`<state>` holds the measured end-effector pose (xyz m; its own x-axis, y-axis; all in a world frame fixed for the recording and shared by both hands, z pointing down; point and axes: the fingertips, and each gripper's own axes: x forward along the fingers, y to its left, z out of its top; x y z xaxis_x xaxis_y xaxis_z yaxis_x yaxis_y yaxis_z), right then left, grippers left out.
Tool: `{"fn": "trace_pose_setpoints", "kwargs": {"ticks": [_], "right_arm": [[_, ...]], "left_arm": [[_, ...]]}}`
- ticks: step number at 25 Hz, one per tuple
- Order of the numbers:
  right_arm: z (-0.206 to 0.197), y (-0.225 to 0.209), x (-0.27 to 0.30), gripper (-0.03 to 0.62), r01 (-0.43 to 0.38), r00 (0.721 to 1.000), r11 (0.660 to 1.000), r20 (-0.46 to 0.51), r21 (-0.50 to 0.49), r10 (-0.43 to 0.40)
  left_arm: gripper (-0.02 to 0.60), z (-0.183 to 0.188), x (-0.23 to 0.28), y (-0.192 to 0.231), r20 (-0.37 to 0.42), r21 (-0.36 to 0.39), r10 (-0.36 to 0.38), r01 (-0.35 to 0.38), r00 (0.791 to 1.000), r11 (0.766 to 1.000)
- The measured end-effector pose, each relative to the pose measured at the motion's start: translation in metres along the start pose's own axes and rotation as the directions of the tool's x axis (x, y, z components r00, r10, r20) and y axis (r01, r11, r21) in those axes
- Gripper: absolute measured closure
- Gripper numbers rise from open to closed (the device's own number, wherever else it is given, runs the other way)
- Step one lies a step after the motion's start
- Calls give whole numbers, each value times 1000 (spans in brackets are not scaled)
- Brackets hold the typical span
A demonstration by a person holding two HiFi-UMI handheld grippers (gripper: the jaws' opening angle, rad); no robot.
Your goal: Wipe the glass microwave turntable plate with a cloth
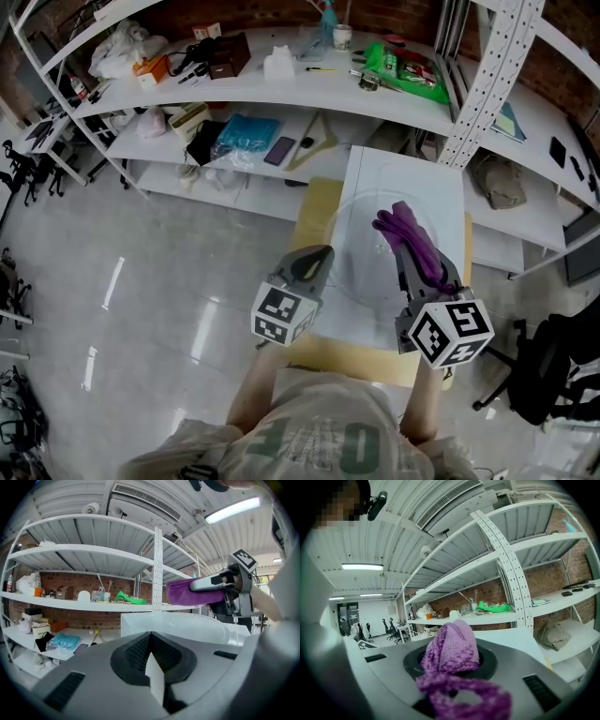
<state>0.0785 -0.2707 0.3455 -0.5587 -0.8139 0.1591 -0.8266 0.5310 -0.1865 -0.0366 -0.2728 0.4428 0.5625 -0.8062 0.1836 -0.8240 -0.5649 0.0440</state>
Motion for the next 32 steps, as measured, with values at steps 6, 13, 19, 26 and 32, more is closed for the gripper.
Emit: {"fn": "trace_pose_setpoints", "kwargs": {"ticks": [6, 13, 19, 26, 32], "right_arm": [[-18, 10, 35, 540, -45, 991, 998, -125, -50, 38], [-52, 28, 71, 540, -122, 947, 984, -311, -132, 76], [-64, 34, 81, 540, -153, 922, 973, -378, -171, 78], [-65, 23, 93, 540, -144, 908, 966, -418, -214, 43], [-56, -8, 110, 540, -76, 905, 952, -420, -296, -59]], "left_arm": [[580, 2, 8, -7, -5, 23, -22, 22, 1000, 1000], [580, 1, 8, -7, 1, 32, -21, 21, 1000, 999], [580, 1, 8, -7, 2, 26, -20, 20, 1000, 999], [580, 0, 7, -6, 1, 14, -24, 24, 1000, 1000], [580, 1, 8, -7, -2, 5, -22, 22, 1000, 1000]]}}
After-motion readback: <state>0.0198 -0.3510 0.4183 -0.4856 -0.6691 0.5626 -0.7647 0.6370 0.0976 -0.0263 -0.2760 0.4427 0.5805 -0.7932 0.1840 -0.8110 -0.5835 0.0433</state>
